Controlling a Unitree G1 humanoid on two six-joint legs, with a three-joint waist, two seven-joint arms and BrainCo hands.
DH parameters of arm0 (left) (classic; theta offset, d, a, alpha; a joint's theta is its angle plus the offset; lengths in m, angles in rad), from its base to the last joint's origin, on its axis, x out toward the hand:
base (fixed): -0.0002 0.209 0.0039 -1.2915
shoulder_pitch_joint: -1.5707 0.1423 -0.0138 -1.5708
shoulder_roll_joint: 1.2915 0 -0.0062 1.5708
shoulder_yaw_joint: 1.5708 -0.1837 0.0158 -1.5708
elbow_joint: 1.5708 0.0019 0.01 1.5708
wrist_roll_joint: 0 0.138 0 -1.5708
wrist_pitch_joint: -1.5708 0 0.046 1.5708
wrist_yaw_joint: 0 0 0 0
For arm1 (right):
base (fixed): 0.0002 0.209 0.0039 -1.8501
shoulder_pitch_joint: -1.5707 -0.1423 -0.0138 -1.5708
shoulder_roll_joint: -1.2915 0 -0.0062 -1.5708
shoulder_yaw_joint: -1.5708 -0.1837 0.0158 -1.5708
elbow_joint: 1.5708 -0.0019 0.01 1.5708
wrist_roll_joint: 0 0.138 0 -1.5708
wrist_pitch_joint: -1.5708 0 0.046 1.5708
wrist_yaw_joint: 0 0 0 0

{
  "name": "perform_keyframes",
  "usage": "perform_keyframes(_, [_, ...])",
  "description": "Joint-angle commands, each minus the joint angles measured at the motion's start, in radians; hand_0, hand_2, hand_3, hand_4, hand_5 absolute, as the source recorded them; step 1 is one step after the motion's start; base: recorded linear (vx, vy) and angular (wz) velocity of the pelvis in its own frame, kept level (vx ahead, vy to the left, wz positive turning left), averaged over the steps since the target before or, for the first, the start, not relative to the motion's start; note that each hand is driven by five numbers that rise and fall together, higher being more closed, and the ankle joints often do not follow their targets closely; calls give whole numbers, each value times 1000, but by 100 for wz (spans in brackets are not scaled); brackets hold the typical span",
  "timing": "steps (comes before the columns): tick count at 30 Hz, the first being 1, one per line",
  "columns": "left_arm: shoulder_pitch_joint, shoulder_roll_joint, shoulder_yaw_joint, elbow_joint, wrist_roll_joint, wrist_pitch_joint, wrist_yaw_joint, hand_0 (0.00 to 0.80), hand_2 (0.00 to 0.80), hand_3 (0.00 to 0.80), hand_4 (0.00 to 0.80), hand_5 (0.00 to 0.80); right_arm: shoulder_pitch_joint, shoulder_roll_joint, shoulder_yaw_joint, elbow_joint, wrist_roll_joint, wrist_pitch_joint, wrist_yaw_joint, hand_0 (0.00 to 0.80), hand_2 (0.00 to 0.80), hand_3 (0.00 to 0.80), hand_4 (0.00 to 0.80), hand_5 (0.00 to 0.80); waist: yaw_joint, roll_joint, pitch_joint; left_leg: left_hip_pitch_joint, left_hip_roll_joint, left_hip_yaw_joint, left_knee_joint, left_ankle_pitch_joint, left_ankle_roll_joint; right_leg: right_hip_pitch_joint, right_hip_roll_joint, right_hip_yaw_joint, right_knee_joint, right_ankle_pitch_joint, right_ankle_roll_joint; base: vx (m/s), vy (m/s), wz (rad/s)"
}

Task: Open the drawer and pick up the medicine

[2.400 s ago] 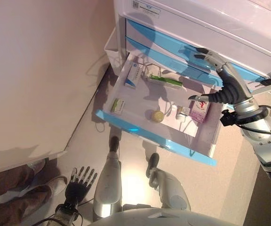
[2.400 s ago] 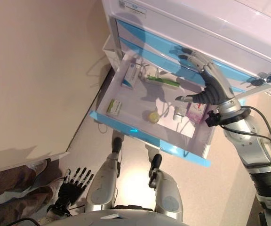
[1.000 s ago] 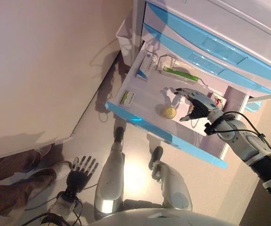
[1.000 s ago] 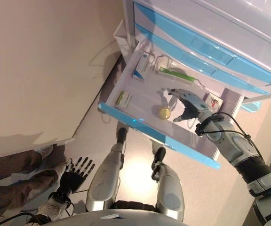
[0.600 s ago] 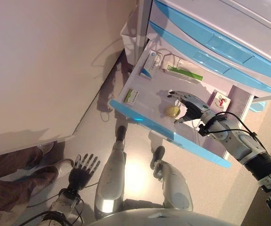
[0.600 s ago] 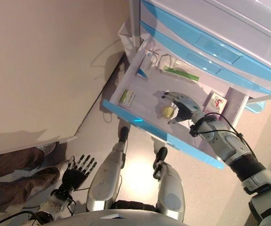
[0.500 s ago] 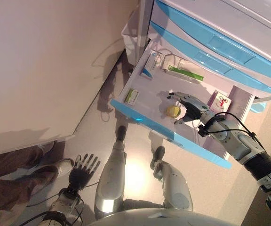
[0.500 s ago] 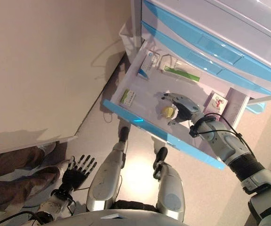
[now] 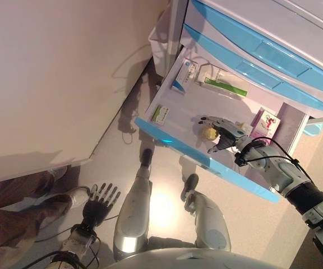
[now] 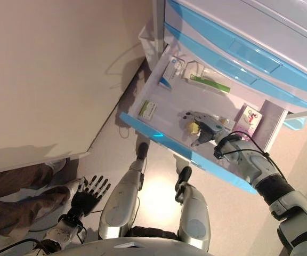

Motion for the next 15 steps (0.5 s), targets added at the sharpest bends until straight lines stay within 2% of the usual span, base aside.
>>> perform_keyframes(1, [16, -5, -37, -2, -18, 7, -12, 0, 0, 0, 0, 0, -25, 7, 25, -30, -21, -8, -40, 0, 0, 0, 0, 0, 7, -8, -27, -14, -4, 19, 84, -138, 3, -60, 10, 19, -15, 76, -1, 0, 0, 0])
perform_keyframes(15, [22, -7, -37, -7, -16, 13, -14, 0, 0, 0, 0, 0, -18, 27, 3, 35, -23, 6, -121, 0, 0, 0, 0, 0, 4, 0, -28, -15, -4, 21, 86, -139, 6, -64, 9, 22, -12, 79, 0, 0, 0, 0])
